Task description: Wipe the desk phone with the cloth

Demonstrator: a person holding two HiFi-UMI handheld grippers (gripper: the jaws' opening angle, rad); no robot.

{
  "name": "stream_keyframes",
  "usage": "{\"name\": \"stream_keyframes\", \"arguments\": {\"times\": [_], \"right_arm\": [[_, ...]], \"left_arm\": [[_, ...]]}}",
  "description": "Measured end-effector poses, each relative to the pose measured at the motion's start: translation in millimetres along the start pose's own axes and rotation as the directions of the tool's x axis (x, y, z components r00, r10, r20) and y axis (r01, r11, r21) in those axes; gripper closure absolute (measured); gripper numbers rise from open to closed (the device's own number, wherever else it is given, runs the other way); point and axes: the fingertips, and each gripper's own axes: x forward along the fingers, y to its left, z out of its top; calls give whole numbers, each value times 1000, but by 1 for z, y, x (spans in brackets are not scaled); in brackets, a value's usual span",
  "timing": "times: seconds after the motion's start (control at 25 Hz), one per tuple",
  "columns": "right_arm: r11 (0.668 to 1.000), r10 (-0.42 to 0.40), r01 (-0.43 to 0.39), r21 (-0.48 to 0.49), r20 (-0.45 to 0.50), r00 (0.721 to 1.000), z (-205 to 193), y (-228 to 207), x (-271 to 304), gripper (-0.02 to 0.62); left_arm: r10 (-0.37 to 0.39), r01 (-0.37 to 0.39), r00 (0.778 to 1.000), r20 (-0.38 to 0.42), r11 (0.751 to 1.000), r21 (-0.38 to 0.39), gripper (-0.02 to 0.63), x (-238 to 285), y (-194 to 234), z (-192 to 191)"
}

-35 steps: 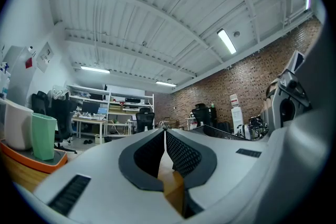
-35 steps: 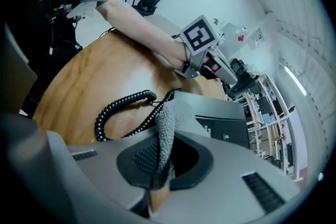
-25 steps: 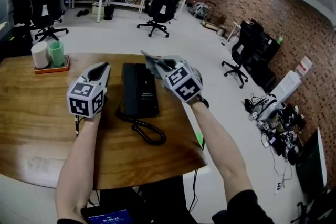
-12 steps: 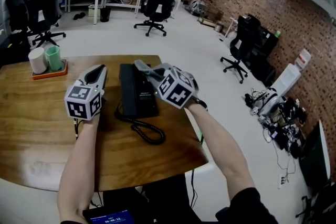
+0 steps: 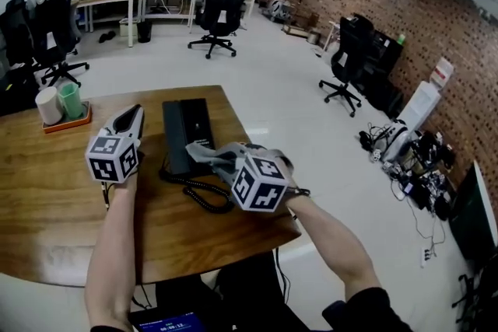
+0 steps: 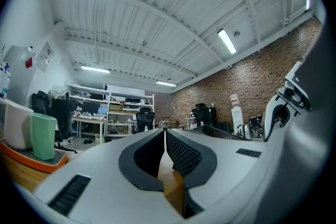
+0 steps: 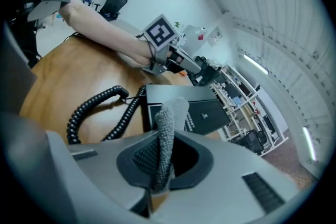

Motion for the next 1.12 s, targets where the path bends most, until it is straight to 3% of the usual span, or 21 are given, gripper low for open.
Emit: {"name": "stream_keyframes", "arguments": {"times": [0.16, 0.28, 0.44, 0.56, 0.68, 0.84, 0.96, 1.12], "right_arm": [[998, 58, -58, -12, -25, 998, -6, 23, -3, 571], [995, 99, -100, 31, 16, 995, -8, 33, -13, 571], [986, -47, 14, 167, 194, 980, 16, 8, -38, 571], [958, -150, 57, 283, 320, 935, 35, -11, -63, 571], [925, -231, 66, 375, 416, 880, 49, -25, -87, 571], [875, -331, 37, 483, 540, 774, 69, -40, -111, 571], [858, -347, 3, 514, 575, 741, 58, -50, -142, 571], [826, -381, -43, 562, 614, 692, 29, -63, -171, 571]], "left_arm": [[-3, 3, 1000, -3, 1000, -8, 604, 2, 5, -3], [-8, 8, 1000, -15, 1000, -22, 604, 1, 1, -7], [-18, 18, 999, -28, 999, -28, 604, -2, -1, -9], [-11, 10, 999, -42, 1000, -19, 604, -5, 0, -9], [-1, 4, 997, -77, 999, 47, 604, -9, -1, -4], [-72, 76, 997, -35, 988, 138, 604, -14, -18, 37], [-115, 115, 993, -11, 975, 189, 604, -16, -60, 70], [-180, 180, 983, -13, 967, 183, 604, -7, -116, 92]]}}
